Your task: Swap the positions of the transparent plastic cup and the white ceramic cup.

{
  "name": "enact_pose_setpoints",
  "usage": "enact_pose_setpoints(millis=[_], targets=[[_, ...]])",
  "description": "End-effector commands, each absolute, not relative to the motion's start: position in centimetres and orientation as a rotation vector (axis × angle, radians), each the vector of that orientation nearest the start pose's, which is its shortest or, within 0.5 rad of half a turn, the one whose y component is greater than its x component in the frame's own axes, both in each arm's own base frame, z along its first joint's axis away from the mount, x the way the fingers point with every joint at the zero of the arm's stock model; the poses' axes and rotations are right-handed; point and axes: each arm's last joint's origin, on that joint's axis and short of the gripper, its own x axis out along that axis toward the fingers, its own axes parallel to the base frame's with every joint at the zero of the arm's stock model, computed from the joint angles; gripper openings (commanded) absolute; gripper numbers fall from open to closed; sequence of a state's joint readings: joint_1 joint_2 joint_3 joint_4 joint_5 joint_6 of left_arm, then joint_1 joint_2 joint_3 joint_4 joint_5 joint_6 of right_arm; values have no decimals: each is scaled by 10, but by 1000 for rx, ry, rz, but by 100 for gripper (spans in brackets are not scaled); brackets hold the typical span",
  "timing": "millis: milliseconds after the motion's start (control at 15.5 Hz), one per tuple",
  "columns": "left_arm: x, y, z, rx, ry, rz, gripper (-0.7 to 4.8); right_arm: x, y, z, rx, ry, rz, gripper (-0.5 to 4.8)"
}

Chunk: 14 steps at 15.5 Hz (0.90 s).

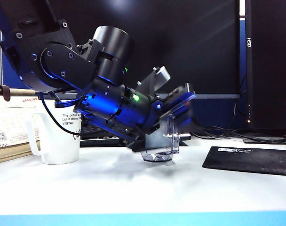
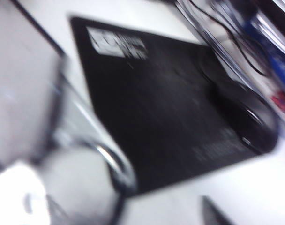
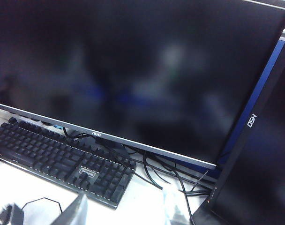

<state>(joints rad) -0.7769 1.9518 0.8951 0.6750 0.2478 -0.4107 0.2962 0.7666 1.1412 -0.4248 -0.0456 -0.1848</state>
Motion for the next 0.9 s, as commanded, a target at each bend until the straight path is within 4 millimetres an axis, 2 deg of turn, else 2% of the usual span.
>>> enact_pose_setpoints(millis=[64, 258, 645, 902], targets=[[264, -271, 128, -278, 646, -948, 463, 122, 38, 433, -184, -18, 342, 211], [262, -268, 127, -231, 691, -914, 463, 117, 37, 434, -182, -27, 342, 211], [264, -267, 145, -213, 573, -866, 463, 106, 34, 436, -179, -50, 339, 211], [264, -266, 143, -202, 598, -860, 463, 106, 34, 436, -179, -49, 340, 211]])
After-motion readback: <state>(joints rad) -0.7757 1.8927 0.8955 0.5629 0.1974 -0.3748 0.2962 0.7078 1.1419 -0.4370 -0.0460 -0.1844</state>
